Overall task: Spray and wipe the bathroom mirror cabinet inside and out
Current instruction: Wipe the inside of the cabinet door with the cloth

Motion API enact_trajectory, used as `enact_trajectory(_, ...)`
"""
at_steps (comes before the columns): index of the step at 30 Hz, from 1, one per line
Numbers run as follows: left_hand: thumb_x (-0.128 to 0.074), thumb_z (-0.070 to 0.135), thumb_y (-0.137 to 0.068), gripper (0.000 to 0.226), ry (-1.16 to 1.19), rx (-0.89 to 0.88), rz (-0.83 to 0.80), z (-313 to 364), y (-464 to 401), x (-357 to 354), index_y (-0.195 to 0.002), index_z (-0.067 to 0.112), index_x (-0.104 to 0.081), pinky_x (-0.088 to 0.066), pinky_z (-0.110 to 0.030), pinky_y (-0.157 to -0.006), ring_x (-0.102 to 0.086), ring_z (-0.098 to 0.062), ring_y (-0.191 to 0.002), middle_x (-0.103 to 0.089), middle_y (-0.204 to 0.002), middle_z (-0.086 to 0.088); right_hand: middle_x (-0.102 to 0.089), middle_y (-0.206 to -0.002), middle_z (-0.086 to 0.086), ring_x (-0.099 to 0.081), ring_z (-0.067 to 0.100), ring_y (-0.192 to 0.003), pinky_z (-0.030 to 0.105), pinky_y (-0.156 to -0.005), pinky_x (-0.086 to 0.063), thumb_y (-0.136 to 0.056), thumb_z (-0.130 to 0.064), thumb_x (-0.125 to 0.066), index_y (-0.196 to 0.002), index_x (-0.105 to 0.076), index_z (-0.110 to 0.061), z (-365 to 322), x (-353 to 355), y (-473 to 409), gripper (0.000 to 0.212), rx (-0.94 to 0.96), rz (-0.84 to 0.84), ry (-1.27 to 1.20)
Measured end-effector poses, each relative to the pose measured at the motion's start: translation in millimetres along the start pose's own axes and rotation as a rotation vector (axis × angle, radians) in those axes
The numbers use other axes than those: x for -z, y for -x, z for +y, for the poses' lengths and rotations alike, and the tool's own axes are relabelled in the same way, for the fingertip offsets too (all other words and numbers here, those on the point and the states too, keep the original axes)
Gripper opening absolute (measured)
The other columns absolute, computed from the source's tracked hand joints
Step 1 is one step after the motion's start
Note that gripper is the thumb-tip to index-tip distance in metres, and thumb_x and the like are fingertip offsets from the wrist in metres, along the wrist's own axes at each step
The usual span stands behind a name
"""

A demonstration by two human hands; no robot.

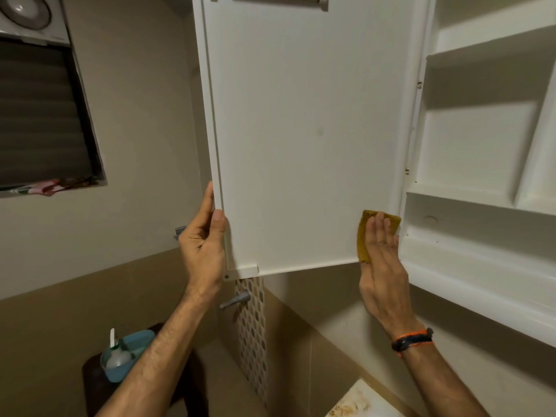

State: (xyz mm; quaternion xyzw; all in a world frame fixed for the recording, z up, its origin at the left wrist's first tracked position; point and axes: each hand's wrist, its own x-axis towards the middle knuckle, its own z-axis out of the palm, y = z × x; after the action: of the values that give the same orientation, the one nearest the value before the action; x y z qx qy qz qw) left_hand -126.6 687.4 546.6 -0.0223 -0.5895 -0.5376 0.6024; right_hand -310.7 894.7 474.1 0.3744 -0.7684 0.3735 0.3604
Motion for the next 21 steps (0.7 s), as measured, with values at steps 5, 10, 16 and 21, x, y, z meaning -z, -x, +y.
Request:
enact_trajectory(5, -0.049, 0.009, -0.098, 0.046, -0.011, 0.001, 0.007, -0.1, 0.2, -2.0, -0.14, 0.025, -0.038, -0.036, -0.031, -0.113, -0.044, -0.006, -0.135, -0.048, -0.143, 0.008, -0.004, -0.164, -0.002, -0.001, 0.016, -0.151, 0.047, -0.122, -0.012, -0.091, -0.003, -0.035, -0.155, -0.01, -0.013, -8.4, -9.3, 25.6, 0.07, -0.064, -0.02, -0.05)
enact_trajectory(10, -0.048, 0.008, -0.099, 0.046, 0.011, 0.008, 0.007, -1.2, 1.0, -1.8, -0.14, 0.026, -0.038, -0.038, -0.023, -0.11, -0.043, -0.006, -0.135, -0.047, -0.145, 0.006, -0.002, -0.164, -0.001, 0.0, 0.019, -0.152, 0.045, -0.123, -0.007, -0.091, -0.003, -0.039, -0.156, -0.01, -0.014, -53.7, -24.7, 29.9, 0.072, -0.067, -0.007, -0.143)
enact_trajectory(16, -0.048, 0.007, -0.099, 0.046, 0.015, -0.001, -0.003, -3.0, -0.8, -0.4, -0.142, 0.021, -0.036, -0.038, -0.023, -0.109, -0.044, -0.007, -0.135, -0.045, -0.146, 0.003, -0.009, -0.164, 0.007, -0.003, 0.023, -0.152, 0.045, -0.122, -0.006, -0.087, -0.012, -0.037, -0.154, -0.015, -0.007, -122.6, -50.7, 41.5, 0.071, 0.054, -0.068, -0.222)
enact_trajectory(21, -0.047, 0.005, -0.1, 0.045, 0.024, 0.003, -0.014, -3.8, -1.6, -0.8, -0.142, 0.016, -0.036, -0.037, -0.024, -0.11, -0.043, -0.006, -0.135, -0.045, -0.146, 0.003, -0.009, -0.164, 0.005, -0.004, 0.021, -0.152, 0.044, -0.123, -0.007, -0.085, -0.011, -0.037, -0.155, -0.017, -0.009, -150.4, -58.5, 49.8, 0.072, 0.142, -0.134, -0.218)
